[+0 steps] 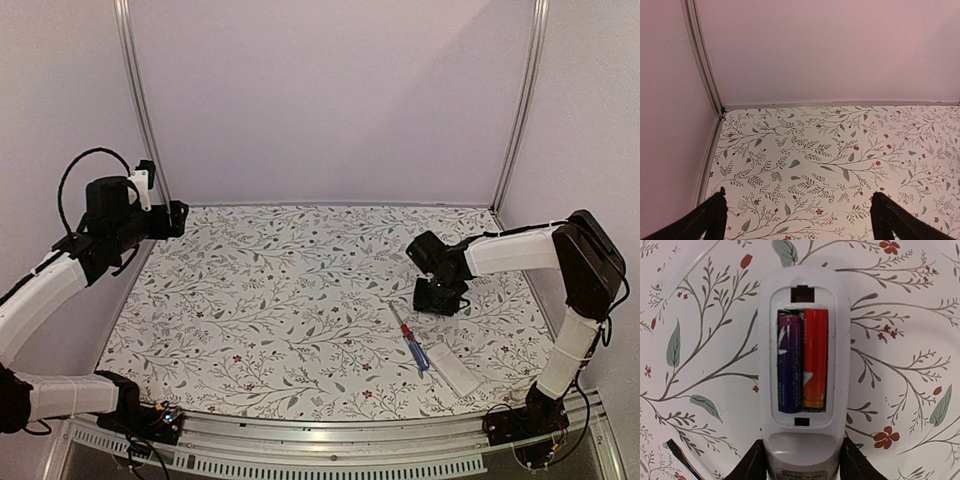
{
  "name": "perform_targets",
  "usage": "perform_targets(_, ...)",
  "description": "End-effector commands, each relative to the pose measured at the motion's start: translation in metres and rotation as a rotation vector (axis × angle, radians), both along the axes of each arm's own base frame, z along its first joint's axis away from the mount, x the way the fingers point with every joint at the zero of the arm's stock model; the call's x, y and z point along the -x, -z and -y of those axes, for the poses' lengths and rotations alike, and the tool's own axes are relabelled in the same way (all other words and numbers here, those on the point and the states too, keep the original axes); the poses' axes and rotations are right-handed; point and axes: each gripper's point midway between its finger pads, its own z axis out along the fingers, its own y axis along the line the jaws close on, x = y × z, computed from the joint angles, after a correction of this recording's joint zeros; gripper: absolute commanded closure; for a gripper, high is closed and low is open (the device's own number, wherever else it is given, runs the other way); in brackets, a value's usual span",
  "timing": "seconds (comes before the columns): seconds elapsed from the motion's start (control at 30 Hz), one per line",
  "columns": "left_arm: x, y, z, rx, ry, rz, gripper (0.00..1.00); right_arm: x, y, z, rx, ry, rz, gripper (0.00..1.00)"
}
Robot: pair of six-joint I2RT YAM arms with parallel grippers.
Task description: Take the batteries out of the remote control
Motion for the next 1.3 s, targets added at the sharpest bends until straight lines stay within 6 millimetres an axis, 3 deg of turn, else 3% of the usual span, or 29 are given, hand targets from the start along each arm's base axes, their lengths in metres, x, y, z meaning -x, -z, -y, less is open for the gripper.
perform_targets(0.0,0.004,-0.001,0.005,0.003,0.021,0.008,0.0,-0.005,-0.005,-0.008,-0.047,-0.026,0.027,0.6)
perform_targets(0.13,0.006,-0.004,0.006,-0.018,0.037,0.019,0.0,-0.01,-0.012,-0.012,-0.057,-0.048,0.052,0.72)
perform_targets(0.2,0.008,-0.006,0.005,-0.024,0.036,0.028,0.0,-0.016,-0.026,-0.013,-0.06,-0.066,0.097,0.76)
perform_targets(0.37,0.012,-0.02,0.022,0.082,0.102,0.043,0.0,-0.036,-0.089,-0.022,-0.065,-0.193,0.265,0.82)
perform_targets(0.47,0.018,-0.025,0.055,0.22,0.239,0.027,0.05,-0.041,-0.12,-0.04,-0.12,-0.309,0.331,0.84)
perform_targets(0.57,0.026,-0.024,0.096,0.352,0.356,-0.008,0.06,-0.037,-0.14,-0.071,-0.199,-0.5,0.378,0.85)
perform_targets(0.77,0.055,-0.015,0.191,0.646,0.599,-0.086,0.05,-0.006,-0.164,-0.138,-0.329,-0.83,0.461,0.84)
perform_targets(0.9,0.065,0.004,0.236,0.698,0.668,-0.175,0.04,0.017,-0.183,-0.178,-0.422,-0.967,0.52,0.84)
perform_targets(1.03,0.065,0.021,0.263,0.714,0.703,-0.26,0.03,0.036,-0.195,-0.205,-0.447,-1.073,0.549,0.84)
perform_targets(1.27,0.063,0.025,0.282,0.773,0.746,-0.304,0.01,0.054,-0.202,-0.225,-0.46,-1.18,0.567,0.85)
